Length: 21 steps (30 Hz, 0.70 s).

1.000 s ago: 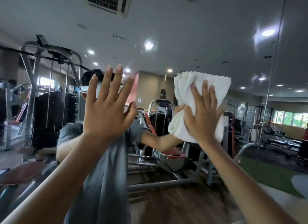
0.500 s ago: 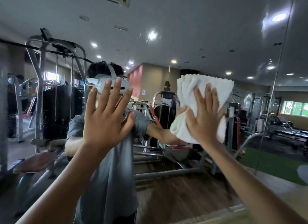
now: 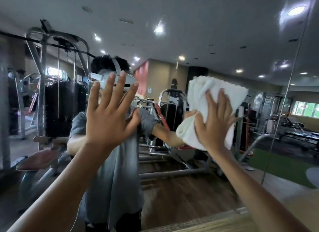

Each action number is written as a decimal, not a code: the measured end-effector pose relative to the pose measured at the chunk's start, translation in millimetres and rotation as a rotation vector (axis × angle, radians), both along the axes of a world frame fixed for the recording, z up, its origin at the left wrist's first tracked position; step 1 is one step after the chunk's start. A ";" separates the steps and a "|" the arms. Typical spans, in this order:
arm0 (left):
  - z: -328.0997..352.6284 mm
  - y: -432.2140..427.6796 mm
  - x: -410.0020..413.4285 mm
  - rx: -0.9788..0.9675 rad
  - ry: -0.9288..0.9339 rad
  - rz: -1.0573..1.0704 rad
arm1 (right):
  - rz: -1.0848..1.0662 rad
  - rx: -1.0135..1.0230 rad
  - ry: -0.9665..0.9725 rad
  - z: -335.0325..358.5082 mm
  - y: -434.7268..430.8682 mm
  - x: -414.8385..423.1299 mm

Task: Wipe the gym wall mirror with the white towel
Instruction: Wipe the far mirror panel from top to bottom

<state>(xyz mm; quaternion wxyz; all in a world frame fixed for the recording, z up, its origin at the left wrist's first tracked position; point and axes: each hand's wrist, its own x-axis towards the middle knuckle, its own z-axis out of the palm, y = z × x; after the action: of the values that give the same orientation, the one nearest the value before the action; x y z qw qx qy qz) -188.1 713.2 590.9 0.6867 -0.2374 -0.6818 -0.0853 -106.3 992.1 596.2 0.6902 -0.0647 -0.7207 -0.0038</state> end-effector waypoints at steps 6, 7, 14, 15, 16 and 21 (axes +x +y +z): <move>-23.2 0.8 3.9 0.002 -0.065 0.005 | -0.034 0.949 -0.340 -58.6 48.4 14.9; -36.5 2.6 5.0 -0.012 -0.071 0.007 | -0.037 0.949 -0.363 -53.3 58.3 17.6; -67.5 7.6 6.4 -0.008 -0.033 0.023 | 0.043 0.157 0.004 -53.3 -12.7 -0.9; -67.9 7.2 5.7 -0.015 -0.026 0.029 | 0.034 0.198 -0.024 -68.7 -20.8 -3.2; -68.1 6.7 5.2 -0.020 -0.025 0.032 | 0.012 0.311 -0.087 -84.7 -21.3 -2.7; -69.5 6.7 6.8 -0.013 -0.058 0.040 | 0.001 0.963 -0.329 -93.0 36.0 17.6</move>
<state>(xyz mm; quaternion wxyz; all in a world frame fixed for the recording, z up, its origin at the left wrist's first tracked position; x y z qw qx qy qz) -181.4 720.0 521.4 0.6668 -0.2254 -0.7064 -0.0740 -88.7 1028.1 503.2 0.5189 0.2624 -0.7365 -0.3455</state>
